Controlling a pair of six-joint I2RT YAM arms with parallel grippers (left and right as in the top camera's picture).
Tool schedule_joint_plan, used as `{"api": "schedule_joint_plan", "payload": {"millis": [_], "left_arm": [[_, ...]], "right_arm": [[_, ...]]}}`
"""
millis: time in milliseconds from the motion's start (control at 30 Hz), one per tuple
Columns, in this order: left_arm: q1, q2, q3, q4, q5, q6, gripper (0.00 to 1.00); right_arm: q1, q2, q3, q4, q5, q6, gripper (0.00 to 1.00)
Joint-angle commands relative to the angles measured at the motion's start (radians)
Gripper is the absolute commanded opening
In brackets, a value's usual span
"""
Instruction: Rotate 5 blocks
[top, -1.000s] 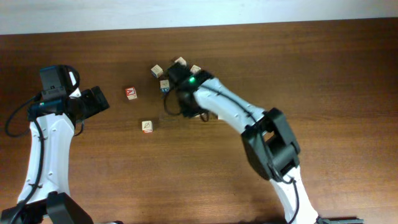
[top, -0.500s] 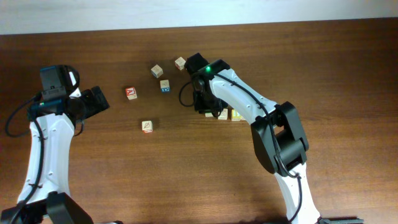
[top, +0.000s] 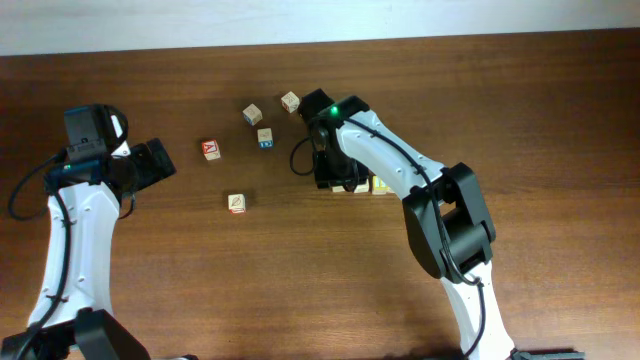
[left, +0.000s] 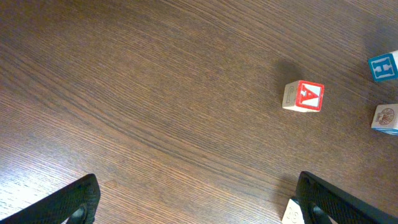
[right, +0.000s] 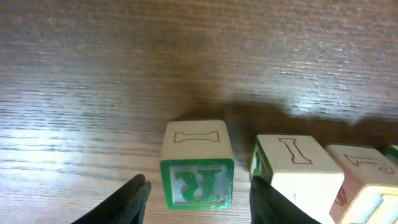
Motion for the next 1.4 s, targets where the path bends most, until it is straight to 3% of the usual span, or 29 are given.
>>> {"api": "schedule_joint_plan", "payload": {"millis": [0, 133, 233, 367, 667, 1167, 1367], "left_arm": [[0.003, -0.003, 0.013, -0.001, -0.007, -0.01, 0.99], [0.003, -0.003, 0.013, -0.001, -0.007, -0.01, 0.99], [0.003, -0.003, 0.013, -0.001, -0.007, -0.01, 0.99], [0.003, -0.003, 0.013, -0.001, -0.007, -0.01, 0.99], [0.003, -0.003, 0.013, -0.001, -0.007, -0.01, 0.99], [0.003, -0.003, 0.013, -0.001, -0.007, -0.01, 0.99], [0.003, -0.003, 0.013, -0.001, -0.007, -0.01, 0.99]], "right_arm": [[-0.003, 0.002, 0.106, -0.031, -0.006, 0.005, 0.54], [0.006, 0.002, 0.184, -0.043, -0.101, -0.036, 0.54], [0.035, 0.005, 0.183, 0.021, -0.221, -0.076, 0.57], [0.118, 0.006, 0.161, 0.141, -0.225, -0.073, 0.57], [0.266, 0.074, 0.158, 0.344, -0.103, 0.134, 0.58], [0.299, 0.135, 0.158, 0.343, -0.074, 0.145, 0.61], [0.299, 0.135, 0.158, 0.345, -0.172, 0.06, 0.61]]}}
